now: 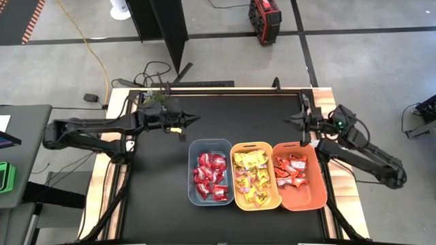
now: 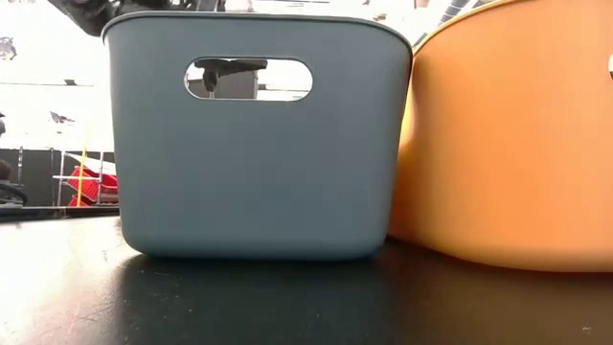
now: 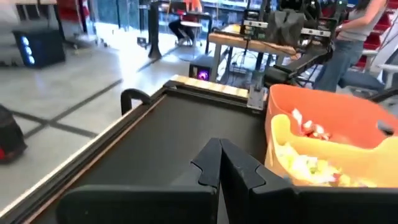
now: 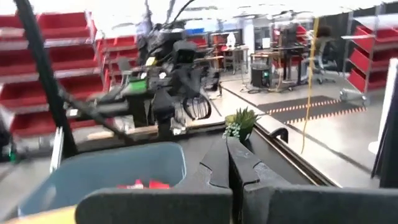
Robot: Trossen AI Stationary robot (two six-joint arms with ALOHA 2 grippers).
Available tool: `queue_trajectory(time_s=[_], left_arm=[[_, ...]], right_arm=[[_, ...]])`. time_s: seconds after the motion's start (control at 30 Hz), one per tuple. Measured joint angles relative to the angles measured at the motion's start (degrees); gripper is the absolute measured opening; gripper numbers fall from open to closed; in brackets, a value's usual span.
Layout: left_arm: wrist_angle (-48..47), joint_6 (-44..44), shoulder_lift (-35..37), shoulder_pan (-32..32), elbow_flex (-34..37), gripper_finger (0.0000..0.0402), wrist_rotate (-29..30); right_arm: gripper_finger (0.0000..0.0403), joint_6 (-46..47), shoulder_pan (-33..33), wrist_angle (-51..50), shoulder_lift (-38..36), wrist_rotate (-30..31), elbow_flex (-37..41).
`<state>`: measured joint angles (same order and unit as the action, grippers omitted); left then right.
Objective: Sort candy
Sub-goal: Return to Home Position
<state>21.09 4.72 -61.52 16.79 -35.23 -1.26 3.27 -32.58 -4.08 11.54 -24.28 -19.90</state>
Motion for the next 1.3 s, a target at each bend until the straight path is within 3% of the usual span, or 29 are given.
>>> queue_trajectory(time_s=[0.2,0.33,0.43,0.57,0.77,0.83,0.97,1.23,1.3], left_arm=[[10.4,-6.1,0.4,-0.6,10.4,0.0,1.0],[24.6,-7.9,1.2,-1.9,20.2,0.0,2.4],[34.9,-4.7,3.2,-2.5,27.2,0.0,5.3],[38.3,-0.1,8.5,-3.8,34.4,0.0,6.1],[23.5,-3.9,20.0,-8.8,34.5,0.0,7.1],[20.0,-5.0,25.6,-10.4,34.6,0.0,8.8],[4.7,-5.3,37.3,-12.6,34.6,0.0,13.2],[-15.2,-5.5,59.9,-14.6,34.7,0.0,15.0],[-16.6,-5.4,61.4,-14.6,34.6,0.0,15.2]], right_arm=[[0.0,-6.6,3.5,4.0,-2.9,1.8,7.8],[0.0,-8.0,5.7,9.9,-5.1,3.3,14.9],[0.0,-4.2,6.8,10.8,-7.6,6.1,18.2],[0.0,-1.0,8.8,8.5,-11.6,6.4,19.4],[0.0,-0.7,12.5,7.9,-11.5,6.5,19.3],[0.0,-0.7,13.3,7.6,-11.4,7.3,19.1],[0.0,-2.0,14.6,7.1,-11.5,9.3,19.0],[0.0,-4.4,16.1,6.0,-11.5,11.2,18.9],[0.0,-5.2,16.1,6.0,-11.5,11.2,18.9]])
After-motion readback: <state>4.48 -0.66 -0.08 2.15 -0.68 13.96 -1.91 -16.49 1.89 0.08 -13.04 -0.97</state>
